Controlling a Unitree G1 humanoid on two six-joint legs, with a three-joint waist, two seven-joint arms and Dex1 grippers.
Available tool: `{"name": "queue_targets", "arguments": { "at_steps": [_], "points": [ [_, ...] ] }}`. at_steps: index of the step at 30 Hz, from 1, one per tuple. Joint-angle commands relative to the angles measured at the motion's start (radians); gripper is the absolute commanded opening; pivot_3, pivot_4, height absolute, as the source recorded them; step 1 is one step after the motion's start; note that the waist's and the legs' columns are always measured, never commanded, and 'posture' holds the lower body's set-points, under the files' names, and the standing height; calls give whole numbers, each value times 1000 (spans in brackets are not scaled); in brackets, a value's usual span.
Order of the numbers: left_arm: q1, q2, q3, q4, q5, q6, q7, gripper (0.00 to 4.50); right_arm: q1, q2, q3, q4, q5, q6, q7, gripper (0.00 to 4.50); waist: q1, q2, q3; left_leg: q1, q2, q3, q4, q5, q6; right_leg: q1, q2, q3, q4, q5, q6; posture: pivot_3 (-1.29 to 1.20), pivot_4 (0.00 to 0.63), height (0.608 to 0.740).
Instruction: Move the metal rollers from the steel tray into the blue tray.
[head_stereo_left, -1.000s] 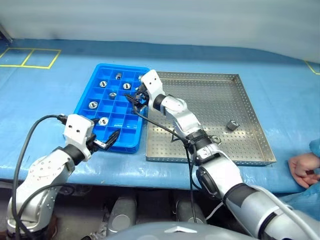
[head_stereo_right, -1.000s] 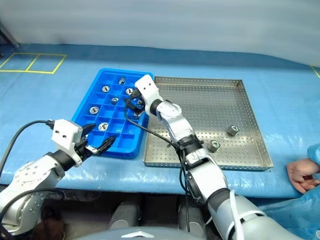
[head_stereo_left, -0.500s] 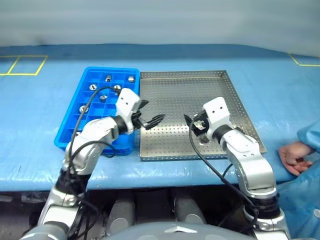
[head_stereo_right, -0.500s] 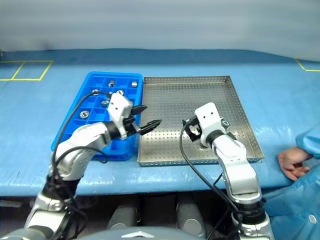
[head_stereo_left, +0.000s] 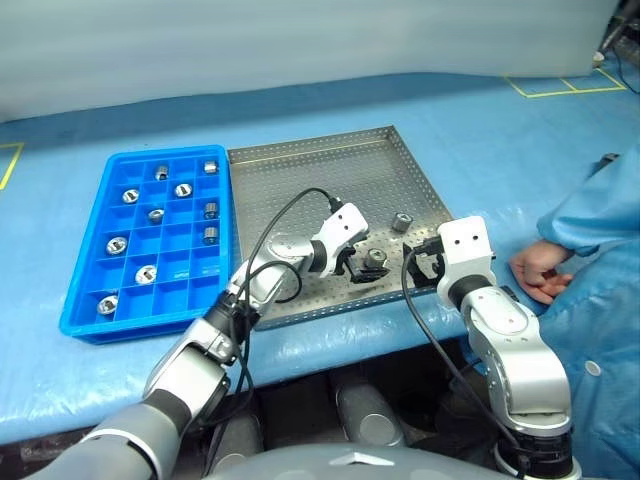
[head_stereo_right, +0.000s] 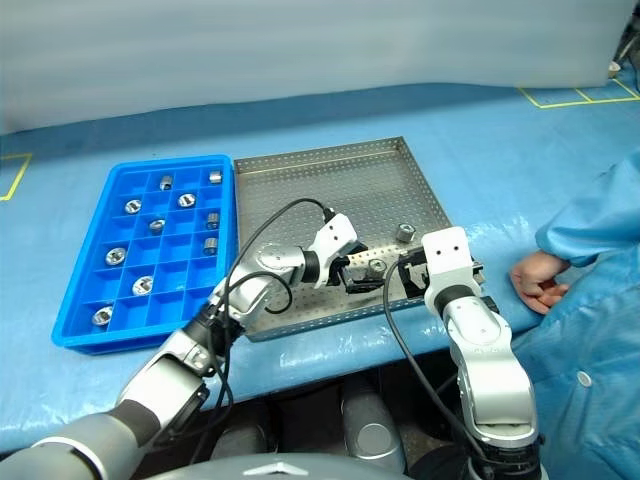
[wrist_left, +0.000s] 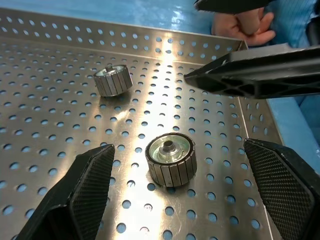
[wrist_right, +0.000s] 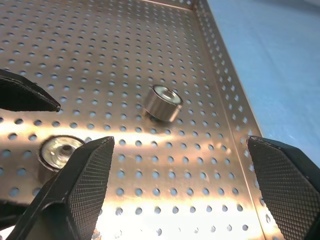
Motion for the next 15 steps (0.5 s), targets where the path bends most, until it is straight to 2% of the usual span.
{"name": "queue_targets", "arguments": {
  "at_steps": [1, 7, 10, 14, 15],
  "points": [
    [-43, -46, 11, 79, 49, -64, 29, 4500, -3, 3, -14, -50, -4, -15, -16, 4471, -25, 0, 0, 0, 0, 0, 0, 0, 0, 0, 0, 0, 0, 0, 0, -326, 150, 740],
    [-64, -77, 25, 160, 105, -98, 56, 4500, -21, -1, -18, -36, -4, -25, -24, 4471, -75, 0, 0, 0, 0, 0, -1, 0, 0, 0, 0, 0, 0, 0, 0, -325, 150, 740],
    [-59, -70, 43, 150, 113, -92, 59, 3928, -30, 0, -16, -31, -3, -28, -29, 4500, -85, 0, 0, 1, 0, 0, -1, 0, 0, 0, 0, 0, 0, 0, 1, -308, 150, 740],
    [-43, -56, 63, 127, 121, -74, 71, 2694, -38, 4, -7, -12, -1, -38, -32, 4500, -83, 0, 0, 1, 0, 0, -2, 0, 0, 0, 0, 0, 0, 0, 1, -284, 150, 740],
    [-39, -52, 67, 122, 124, -69, 72, 2694, -43, 4, -3, -5, -1, -41, -32, 4500, -83, 0, 0, 1, 0, 0, -2, 0, 0, 0, 0, 0, 0, 0, 1, -278, 150, 740]
  ]
}}
